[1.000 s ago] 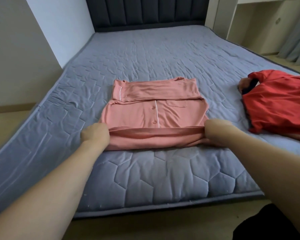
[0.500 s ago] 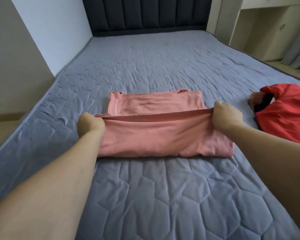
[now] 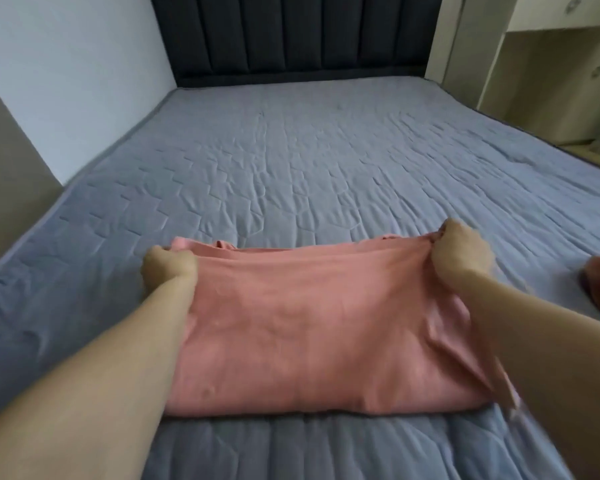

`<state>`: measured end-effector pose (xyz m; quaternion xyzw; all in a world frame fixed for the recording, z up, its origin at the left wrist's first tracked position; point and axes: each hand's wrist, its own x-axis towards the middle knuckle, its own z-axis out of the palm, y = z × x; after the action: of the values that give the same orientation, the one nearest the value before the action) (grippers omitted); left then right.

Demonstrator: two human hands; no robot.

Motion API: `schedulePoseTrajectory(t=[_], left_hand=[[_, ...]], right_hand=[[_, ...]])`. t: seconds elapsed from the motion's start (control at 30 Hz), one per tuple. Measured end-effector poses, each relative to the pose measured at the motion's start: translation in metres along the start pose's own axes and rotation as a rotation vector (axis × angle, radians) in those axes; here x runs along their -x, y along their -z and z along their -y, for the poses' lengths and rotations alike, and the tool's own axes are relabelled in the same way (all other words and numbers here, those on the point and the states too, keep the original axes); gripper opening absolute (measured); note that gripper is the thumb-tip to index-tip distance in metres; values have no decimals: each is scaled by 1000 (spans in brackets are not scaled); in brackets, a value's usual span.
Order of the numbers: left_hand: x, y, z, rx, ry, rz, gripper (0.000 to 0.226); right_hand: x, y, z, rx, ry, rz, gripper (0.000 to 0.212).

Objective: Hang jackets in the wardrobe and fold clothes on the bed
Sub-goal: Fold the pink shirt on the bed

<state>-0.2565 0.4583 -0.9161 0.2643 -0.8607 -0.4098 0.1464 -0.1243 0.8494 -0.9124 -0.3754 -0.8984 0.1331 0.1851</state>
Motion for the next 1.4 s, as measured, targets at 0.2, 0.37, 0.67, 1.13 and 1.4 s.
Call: schedulePoseTrajectory(t=[0.2, 0.37, 0.67, 1.13, 1.4], left_hand=[[-21, -68, 40, -271, -170, -103, 34], [-11, -58, 34, -216, -212, -112, 27], [-45, -50, 19, -240, -182, -51, 32], [-45, -54, 8, -417, -151, 124, 51], [29, 10, 68, -596, -500, 204, 74]], right_hand=[[-7, -76, -40, -60, -80, -179, 30], [2, -61, -29, -171, -84, -201, 27], [-37, -47, -28, -40, -30, -150, 24], [-12, -13, 52, 210, 203, -8, 45], [123, -73, 66, 174, 446, 247, 65]])
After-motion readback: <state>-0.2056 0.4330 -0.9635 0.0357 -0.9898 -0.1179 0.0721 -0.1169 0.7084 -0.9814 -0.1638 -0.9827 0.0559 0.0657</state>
